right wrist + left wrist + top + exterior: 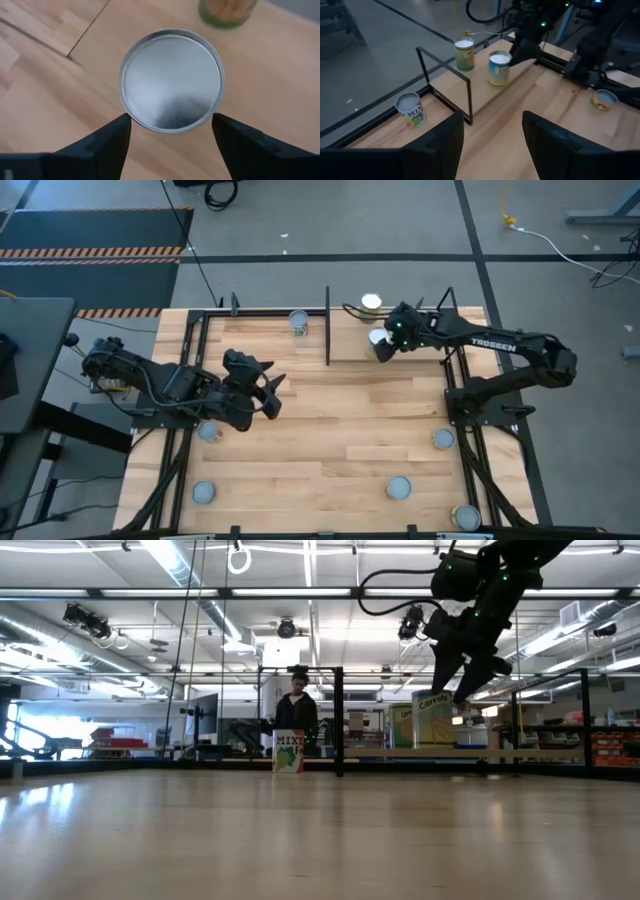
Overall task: Pick and place cans onto a shelf
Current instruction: Put the blue/yellow can on the shelf, then adjust the yellow/green can
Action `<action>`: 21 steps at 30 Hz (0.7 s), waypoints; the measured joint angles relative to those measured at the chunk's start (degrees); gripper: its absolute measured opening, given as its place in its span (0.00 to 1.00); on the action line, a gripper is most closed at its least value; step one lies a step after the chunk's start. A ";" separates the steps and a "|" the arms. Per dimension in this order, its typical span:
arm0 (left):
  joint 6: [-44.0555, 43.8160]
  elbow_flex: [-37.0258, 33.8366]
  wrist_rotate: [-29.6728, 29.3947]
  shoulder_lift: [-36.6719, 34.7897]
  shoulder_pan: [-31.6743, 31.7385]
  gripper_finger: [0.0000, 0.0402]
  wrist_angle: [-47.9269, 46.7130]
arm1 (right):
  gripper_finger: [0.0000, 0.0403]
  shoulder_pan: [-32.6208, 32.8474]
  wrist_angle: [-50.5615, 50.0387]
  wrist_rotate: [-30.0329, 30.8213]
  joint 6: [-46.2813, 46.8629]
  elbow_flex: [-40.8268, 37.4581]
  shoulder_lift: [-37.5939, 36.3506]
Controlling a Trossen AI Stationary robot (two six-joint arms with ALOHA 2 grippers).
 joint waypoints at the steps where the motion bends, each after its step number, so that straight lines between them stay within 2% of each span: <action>1: -0.01 0.00 0.01 0.00 -0.27 0.51 0.09 | 0.70 -0.20 0.45 0.67 -0.53 0.01 0.07; 9: -1.30 0.00 0.03 0.00 -1.80 0.51 0.36 | 0.70 -1.90 3.15 1.81 -2.19 0.29 0.35; 13: -2.45 0.00 1.02 0.00 -1.73 0.51 0.39 | 0.70 -2.53 3.01 -0.61 -1.92 4.32 -0.01; 16: -2.81 0.00 1.28 0.00 -1.76 0.51 0.41 | 0.70 -3.82 4.19 0.20 -1.47 8.01 0.35; 19: -2.81 0.00 1.32 0.00 -1.63 0.51 0.68 | 0.69 -6.25 7.89 1.98 -4.41 10.36 1.84; 21: -2.77 0.00 1.32 0.00 -1.29 0.51 1.02 | 0.68 -8.19 9.97 1.06 -8.88 11.16 3.50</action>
